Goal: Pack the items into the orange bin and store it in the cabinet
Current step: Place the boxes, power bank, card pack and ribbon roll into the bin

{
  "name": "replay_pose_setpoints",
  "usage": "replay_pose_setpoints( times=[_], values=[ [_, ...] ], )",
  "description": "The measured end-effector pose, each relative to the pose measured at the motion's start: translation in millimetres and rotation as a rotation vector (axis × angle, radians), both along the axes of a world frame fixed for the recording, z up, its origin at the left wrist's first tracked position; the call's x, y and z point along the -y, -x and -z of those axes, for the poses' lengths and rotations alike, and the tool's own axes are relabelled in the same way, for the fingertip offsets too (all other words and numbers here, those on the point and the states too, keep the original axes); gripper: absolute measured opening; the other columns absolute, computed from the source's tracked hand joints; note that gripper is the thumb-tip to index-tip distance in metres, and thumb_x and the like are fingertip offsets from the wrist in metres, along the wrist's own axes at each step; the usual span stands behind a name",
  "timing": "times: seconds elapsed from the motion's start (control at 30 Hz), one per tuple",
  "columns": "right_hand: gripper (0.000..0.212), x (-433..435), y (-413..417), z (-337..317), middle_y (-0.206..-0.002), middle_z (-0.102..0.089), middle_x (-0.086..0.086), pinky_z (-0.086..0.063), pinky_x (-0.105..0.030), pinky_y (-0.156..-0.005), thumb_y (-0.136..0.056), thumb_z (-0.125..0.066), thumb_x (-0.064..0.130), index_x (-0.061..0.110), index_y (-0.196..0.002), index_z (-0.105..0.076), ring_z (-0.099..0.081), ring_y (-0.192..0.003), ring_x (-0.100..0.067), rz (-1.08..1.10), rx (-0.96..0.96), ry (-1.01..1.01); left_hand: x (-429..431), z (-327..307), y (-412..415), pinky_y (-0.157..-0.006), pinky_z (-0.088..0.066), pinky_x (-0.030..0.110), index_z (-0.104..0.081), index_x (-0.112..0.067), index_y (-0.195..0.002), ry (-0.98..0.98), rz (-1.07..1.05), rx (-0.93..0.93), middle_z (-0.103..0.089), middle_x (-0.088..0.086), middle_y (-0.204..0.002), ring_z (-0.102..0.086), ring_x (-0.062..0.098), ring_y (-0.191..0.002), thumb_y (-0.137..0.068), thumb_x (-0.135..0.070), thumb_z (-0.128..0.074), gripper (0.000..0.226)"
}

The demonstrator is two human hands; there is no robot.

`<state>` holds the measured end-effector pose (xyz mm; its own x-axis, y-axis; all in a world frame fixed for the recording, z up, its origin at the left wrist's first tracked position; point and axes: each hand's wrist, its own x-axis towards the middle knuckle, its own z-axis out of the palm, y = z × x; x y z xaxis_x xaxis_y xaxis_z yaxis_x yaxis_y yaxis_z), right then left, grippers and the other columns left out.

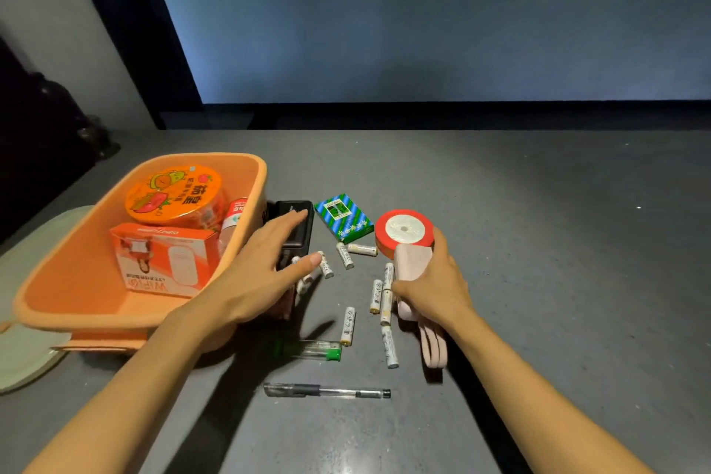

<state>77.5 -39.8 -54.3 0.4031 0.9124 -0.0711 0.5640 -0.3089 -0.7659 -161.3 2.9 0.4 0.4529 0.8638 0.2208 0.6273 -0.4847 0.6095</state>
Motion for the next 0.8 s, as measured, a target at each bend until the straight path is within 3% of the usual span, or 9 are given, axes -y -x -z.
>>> replay_pose_setpoints(
  times=[0.13, 0.27, 0.33, 0.37, 0.43, 0.63, 0.73, 0.8],
  values=[
    [0.106, -11.4, 13.5, -55.2, -0.137, -0.043, -0.008, -0.040, -0.043, -0.096, -0.060, -0.074, 0.026, 0.034, -0.144, -0.009, -0.045, -0.117, -0.031, -0.133, 0.008, -0.124, 8.2, -25.9, 21.6, -0.110, -0.015, 0.023, -0.026, -0.033, -0.141, -0.073, 0.030, -0.003, -0.028, -0.009, -0.149, -0.022, 0.004, -0.136, -0.077, -0.062, -0.045, 0.072],
    [0.102, -18.9, 56.3, -114.4, -0.125, -0.048, 0.003, -0.047, -0.027, -0.067, -0.060, -0.072, 0.022, 0.044, -0.140, -0.012, -0.059, -0.088, -0.022, -0.389, -0.088, -0.174, -1.4, -47.1, 73.1, -0.109, -0.012, 0.026, -0.017, -0.046, -0.139, -0.124, -0.034, -0.030, -0.020, -0.014, -0.151, -0.014, -0.002, -0.135, -0.078, -0.067, -0.043, 0.069],
    [0.101, -22.0, 87.6, -132.2, -0.117, -0.046, 0.011, -0.045, -0.013, -0.048, -0.062, -0.073, 0.019, 0.045, -0.139, -0.013, -0.061, -0.074, -0.005, -0.535, -0.123, -0.165, -12.0, -52.1, 109.2, -0.108, -0.015, 0.029, -0.018, -0.042, -0.141, -0.127, -0.104, -0.058, -0.020, -0.012, -0.152, -0.017, 0.001, -0.135, -0.080, -0.066, -0.047, 0.071],
    [0.101, -24.2, 105.1, -137.6, -0.112, -0.047, 0.015, -0.042, -0.007, -0.047, -0.062, -0.074, 0.019, 0.042, -0.140, -0.014, -0.060, -0.074, 0.003, -0.595, -0.117, -0.160, -17.5, -53.7, 127.5, -0.110, -0.017, 0.032, -0.020, -0.040, -0.142, -0.125, -0.130, -0.067, -0.020, -0.010, -0.152, -0.018, 0.005, -0.137, -0.079, -0.067, -0.046, 0.073],
    [0.101, -29.0, 141.8, -143.1, -0.107, -0.049, 0.019, -0.043, -0.005, -0.051, -0.059, -0.074, 0.020, 0.040, -0.141, -0.017, -0.055, -0.079, 0.017, -0.691, -0.101, -0.147, -27.8, -55.8, 162.0, -0.113, -0.017, 0.035, -0.023, -0.034, -0.142, -0.115, -0.158, -0.041, -0.022, -0.008, -0.153, -0.019, 0.010, -0.139, -0.077, -0.067, -0.044, 0.076],
    [0.104, -55.8, 233.6, -130.5, -0.130, -0.047, 0.009, -0.049, -0.013, -0.069, -0.057, -0.072, 0.016, 0.048, -0.138, -0.015, -0.056, -0.103, -0.008, -0.845, -0.013, -0.028, -58.4, -50.9, 232.2, -0.107, -0.015, 0.029, -0.021, -0.042, -0.138, -0.010, -0.147, 0.012, -0.021, -0.008, -0.153, -0.017, 0.008, -0.138, -0.083, -0.062, -0.042, 0.063],
    [0.109, -65.5, 258.1, -122.7, -0.136, -0.044, 0.010, -0.052, -0.025, -0.082, -0.055, -0.073, 0.015, 0.051, -0.138, -0.012, -0.053, -0.110, -0.012, -0.873, 0.014, 0.045, -68.2, -45.4, 246.9, -0.100, -0.016, 0.025, -0.016, -0.051, -0.131, -0.019, -0.106, 0.003, -0.022, -0.009, -0.152, -0.020, 0.005, -0.133, -0.082, -0.058, -0.034, 0.053],
    [0.112, -71.8, 267.0, -118.7, -0.139, -0.041, 0.011, -0.045, -0.021, -0.086, -0.057, -0.075, 0.013, 0.050, -0.139, -0.009, -0.048, -0.115, -0.010, -0.891, 0.029, 0.086, -74.8, -40.2, 251.8, -0.102, -0.017, 0.027, -0.018, -0.047, -0.135, -0.024, -0.093, -0.019, -0.023, -0.009, -0.151, -0.022, 0.010, -0.136, -0.085, -0.063, -0.032, 0.054]
  ],
)
